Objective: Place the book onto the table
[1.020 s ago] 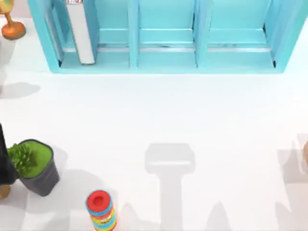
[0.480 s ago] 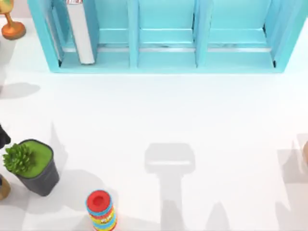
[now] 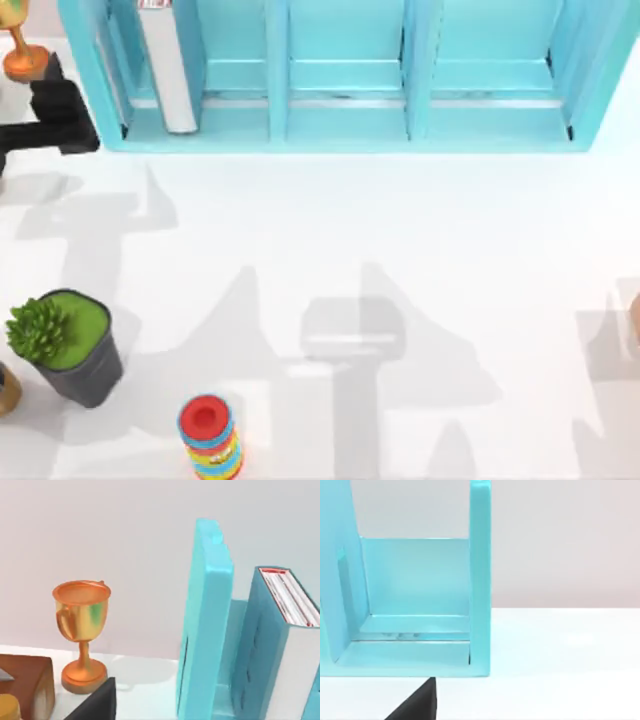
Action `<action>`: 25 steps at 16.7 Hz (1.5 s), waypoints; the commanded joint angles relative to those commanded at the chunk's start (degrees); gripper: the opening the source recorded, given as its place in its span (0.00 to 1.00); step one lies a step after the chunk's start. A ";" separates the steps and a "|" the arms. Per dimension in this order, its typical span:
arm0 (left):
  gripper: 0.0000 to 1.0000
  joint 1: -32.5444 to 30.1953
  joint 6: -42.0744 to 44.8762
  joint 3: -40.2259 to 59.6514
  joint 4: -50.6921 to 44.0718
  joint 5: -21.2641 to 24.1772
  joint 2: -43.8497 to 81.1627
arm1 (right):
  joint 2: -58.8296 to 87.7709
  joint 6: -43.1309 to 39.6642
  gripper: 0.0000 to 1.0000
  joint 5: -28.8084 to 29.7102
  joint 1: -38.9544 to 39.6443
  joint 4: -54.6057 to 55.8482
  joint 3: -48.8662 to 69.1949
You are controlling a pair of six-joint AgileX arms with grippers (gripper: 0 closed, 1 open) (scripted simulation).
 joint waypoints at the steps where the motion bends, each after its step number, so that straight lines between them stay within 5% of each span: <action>1: 1.00 -1.11 0.13 2.19 2.92 -0.60 6.91 | 0.00 0.00 1.00 0.00 0.00 0.00 0.00; 9: 1.00 -8.24 1.73 15.22 20.39 -3.63 43.56 | 0.00 0.00 1.00 0.00 0.00 0.00 0.00; 19: 1.00 -8.70 2.07 17.37 22.04 -3.99 47.50 | 0.00 0.00 1.00 0.00 0.00 0.00 0.00; 25: 1.00 -7.42 2.37 28.18 17.20 -2.54 53.30 | 0.00 0.00 1.00 0.00 0.00 0.00 0.00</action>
